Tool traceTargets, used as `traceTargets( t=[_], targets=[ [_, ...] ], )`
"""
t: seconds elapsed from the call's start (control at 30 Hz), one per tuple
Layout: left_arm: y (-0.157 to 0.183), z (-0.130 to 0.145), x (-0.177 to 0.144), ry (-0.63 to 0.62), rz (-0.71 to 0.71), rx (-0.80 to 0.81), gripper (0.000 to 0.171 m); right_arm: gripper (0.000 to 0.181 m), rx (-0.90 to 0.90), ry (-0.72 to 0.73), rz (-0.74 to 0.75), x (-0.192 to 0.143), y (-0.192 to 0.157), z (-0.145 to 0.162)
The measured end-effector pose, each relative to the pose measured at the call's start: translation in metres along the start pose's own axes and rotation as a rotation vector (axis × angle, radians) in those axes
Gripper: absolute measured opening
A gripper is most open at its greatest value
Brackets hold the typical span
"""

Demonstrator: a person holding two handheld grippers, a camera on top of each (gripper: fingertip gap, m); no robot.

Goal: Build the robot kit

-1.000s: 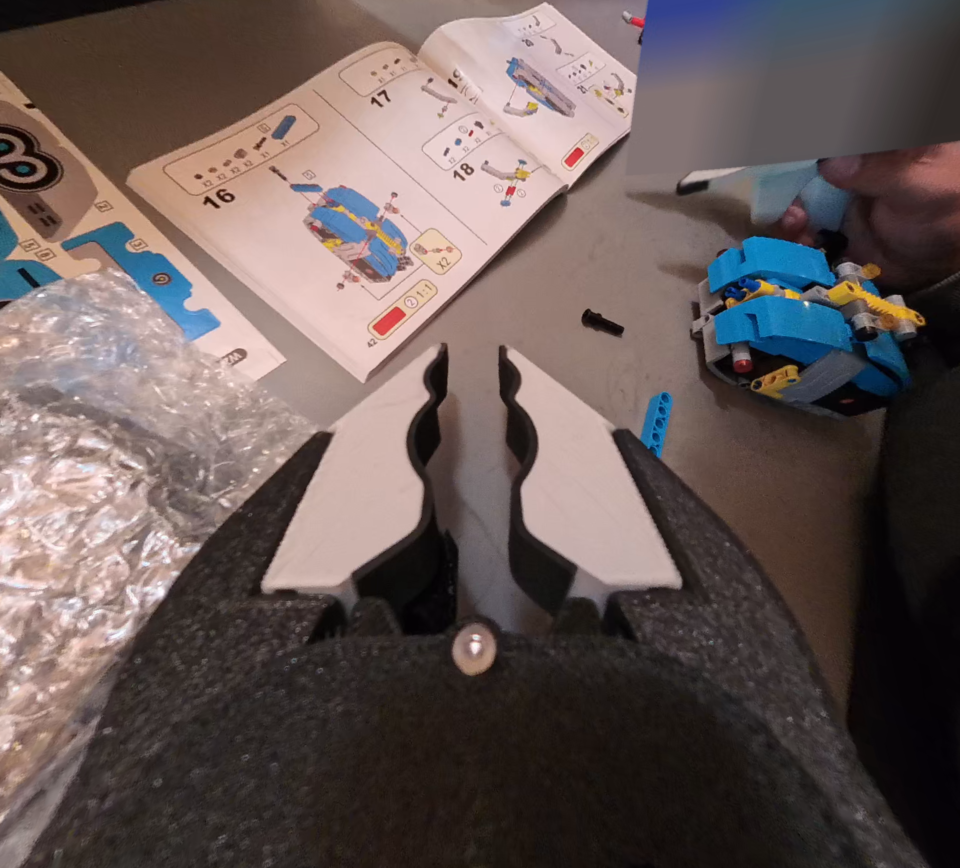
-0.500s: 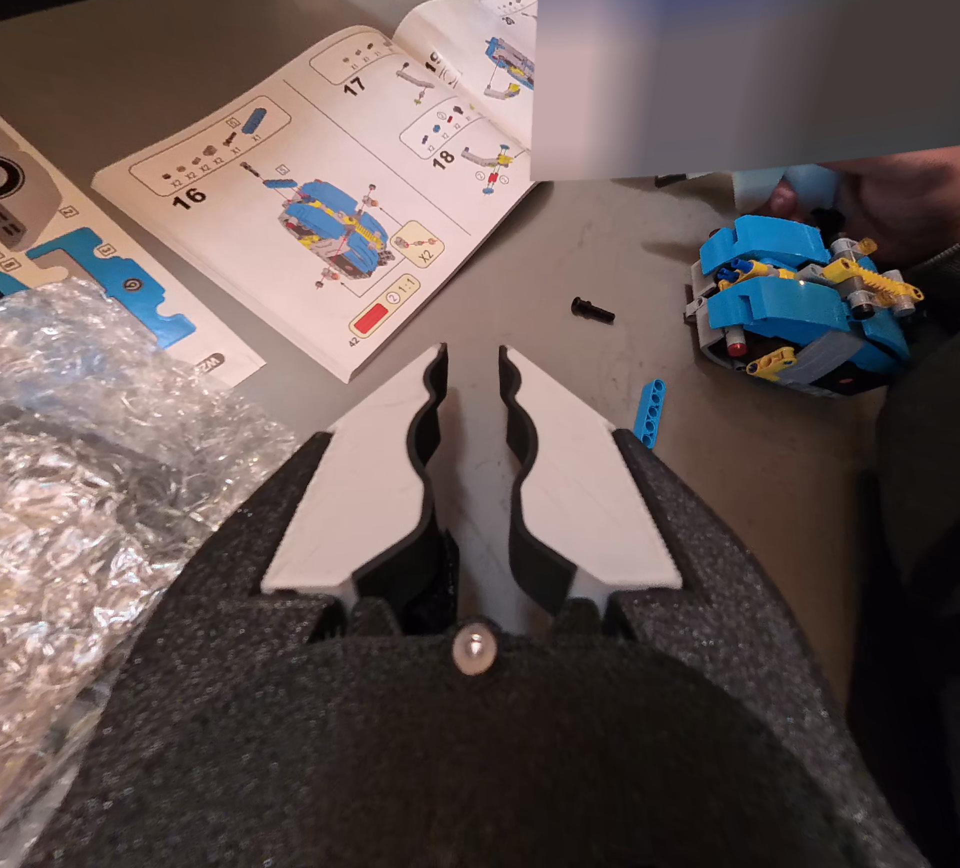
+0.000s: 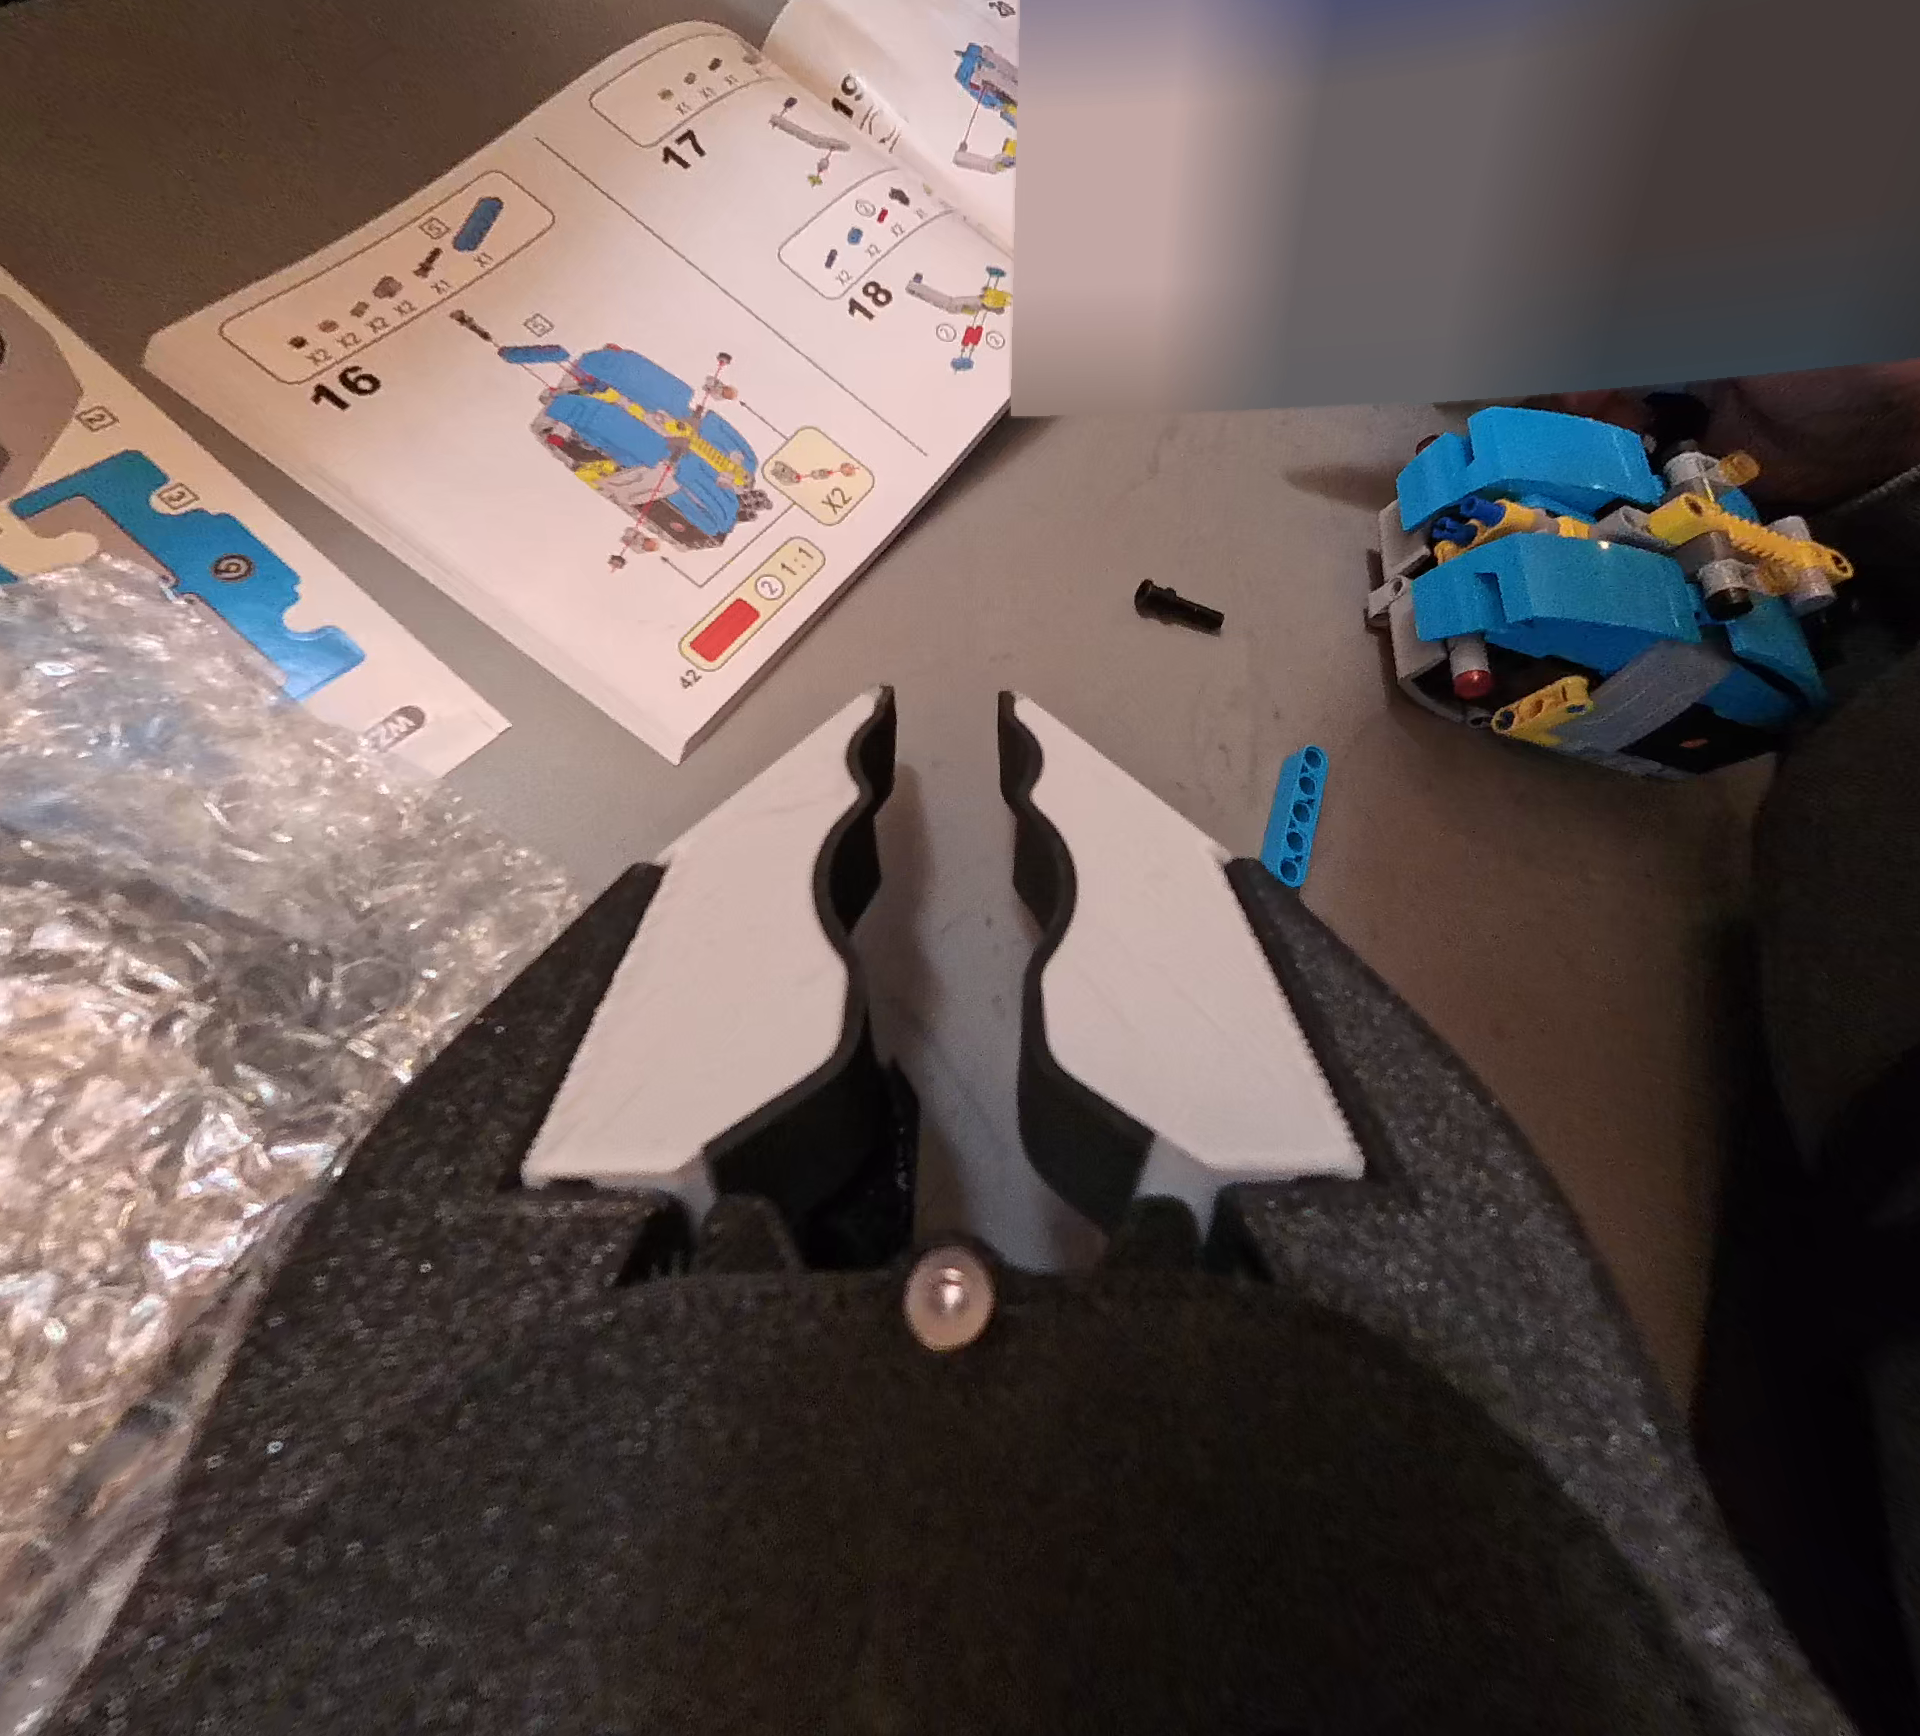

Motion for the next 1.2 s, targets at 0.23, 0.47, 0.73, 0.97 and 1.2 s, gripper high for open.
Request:
traceTargets(
  t=[0.23,0.47,0.73,0.97,1.2],
  targets=[
    [0.0,0.0,0.001,-0.004,0.001,0.0,0.019,0.039,-0.012,-0.006,0.004,0.001,-0.001,0.001],
    [0.0,0.0,0.001,-0.005,0.005,-0.005,0.019,0.037,-0.015,-0.028,-0.004,0.003,-0.001,0.003],
    [-0.001,0.0,0.001,-0.008,0.008,-0.008,0.019,0.037,-0.014,-0.027,-0.004,0.004,-0.001,0.003],
    [0.003,0.0,0.001,-0.006,0.007,0.021,0.019,0.043,0.001,0.005,-0.04,-0.008,-0.005,-0.003],
    [0.024,0.002,0.001,0.022,0.006,0.157,0.019,0.094,0.014,-0.229,-0.009,-0.041,-0.08,-0.017]
  ],
)
Point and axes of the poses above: each gripper's, where its closed fingertips meet, x out along the fingers, z out of its underside, y = z × x across the jaws, the point moved 10 cm from there along -x, back along the fingers, and after that the axes turned 2 degrees about y, right-handed, at the moved point
